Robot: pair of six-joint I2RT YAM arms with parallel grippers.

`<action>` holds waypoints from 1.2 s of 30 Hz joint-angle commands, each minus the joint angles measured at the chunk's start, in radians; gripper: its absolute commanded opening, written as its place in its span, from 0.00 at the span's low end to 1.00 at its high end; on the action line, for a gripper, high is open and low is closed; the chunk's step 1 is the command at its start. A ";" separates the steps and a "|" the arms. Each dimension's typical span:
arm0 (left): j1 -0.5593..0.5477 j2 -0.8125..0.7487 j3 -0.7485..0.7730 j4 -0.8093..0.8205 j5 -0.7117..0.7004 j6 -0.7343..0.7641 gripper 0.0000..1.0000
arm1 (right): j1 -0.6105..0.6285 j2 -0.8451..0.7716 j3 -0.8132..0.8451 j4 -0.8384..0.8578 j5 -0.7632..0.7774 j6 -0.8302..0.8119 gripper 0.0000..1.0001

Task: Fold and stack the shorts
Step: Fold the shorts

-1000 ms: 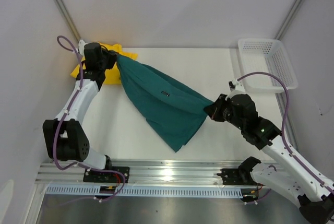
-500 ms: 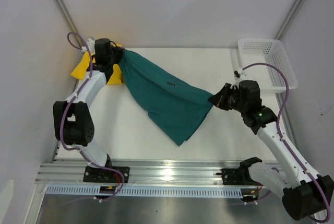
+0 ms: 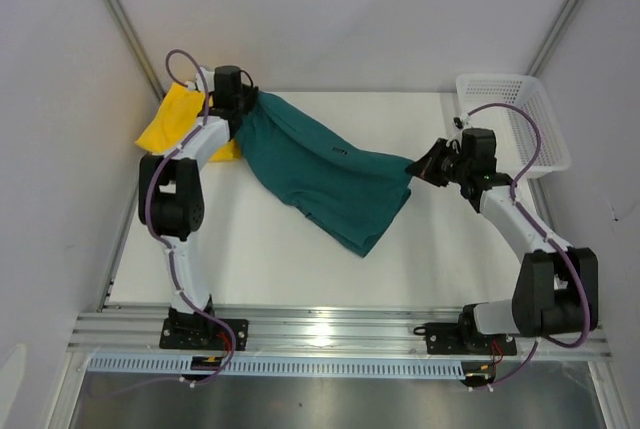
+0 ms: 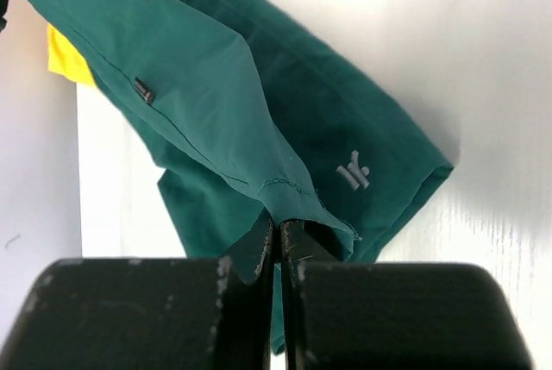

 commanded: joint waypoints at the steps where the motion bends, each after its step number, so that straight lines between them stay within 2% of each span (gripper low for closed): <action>1: -0.009 0.074 0.089 0.064 -0.032 -0.022 0.02 | -0.020 0.082 0.018 0.137 -0.037 0.002 0.00; 3: -0.012 0.102 0.111 0.070 -0.035 -0.014 0.04 | -0.031 0.162 0.013 0.188 -0.043 0.012 0.00; 5: -0.017 0.137 0.142 0.070 -0.040 0.000 0.11 | -0.037 0.206 0.004 0.220 -0.046 0.032 0.00; 6: -0.018 0.149 0.152 0.074 -0.040 0.009 0.18 | -0.039 0.243 -0.011 0.257 -0.045 0.040 0.00; 7: -0.023 0.161 0.175 0.074 -0.046 0.035 0.40 | -0.046 0.258 -0.019 0.269 -0.028 0.051 0.00; 9: -0.028 0.198 0.217 0.068 -0.052 0.058 0.68 | -0.054 0.288 -0.028 0.294 -0.011 0.075 0.00; 10: -0.031 0.208 0.241 0.052 -0.051 0.072 0.94 | -0.059 0.312 -0.030 0.308 0.018 0.083 0.00; 11: -0.032 0.214 0.252 0.044 -0.049 0.076 0.99 | -0.062 0.323 -0.028 0.305 0.030 0.087 0.03; 16: -0.031 0.177 0.271 0.032 -0.038 0.142 0.99 | -0.082 0.340 -0.030 0.253 0.129 0.098 0.27; 18: -0.032 0.146 0.269 0.003 -0.043 0.174 0.99 | -0.100 0.329 -0.041 0.237 0.141 0.095 0.31; 19: -0.032 0.108 0.263 0.001 -0.043 0.210 0.99 | -0.106 0.323 -0.059 0.237 0.144 0.097 0.39; 20: -0.032 0.087 0.254 -0.004 -0.041 0.227 0.99 | -0.123 0.306 -0.067 0.230 0.147 0.097 0.57; 23: -0.034 -0.016 0.190 -0.033 -0.034 0.282 0.99 | -0.143 0.236 -0.103 0.202 0.162 0.086 0.82; 24: -0.034 -0.047 0.171 -0.040 -0.026 0.294 0.99 | -0.138 0.210 -0.116 0.197 0.156 0.080 0.86; 26: -0.034 -0.148 0.075 -0.034 -0.009 0.336 0.99 | -0.120 0.129 -0.137 0.182 0.147 0.066 0.87; 30: -0.037 -0.315 -0.088 -0.094 0.015 0.397 0.99 | 0.011 0.046 -0.142 0.076 0.083 0.067 0.93; 36: -0.035 -0.533 -0.341 -0.113 0.051 0.422 0.99 | 0.162 -0.059 -0.253 0.075 0.075 0.219 0.96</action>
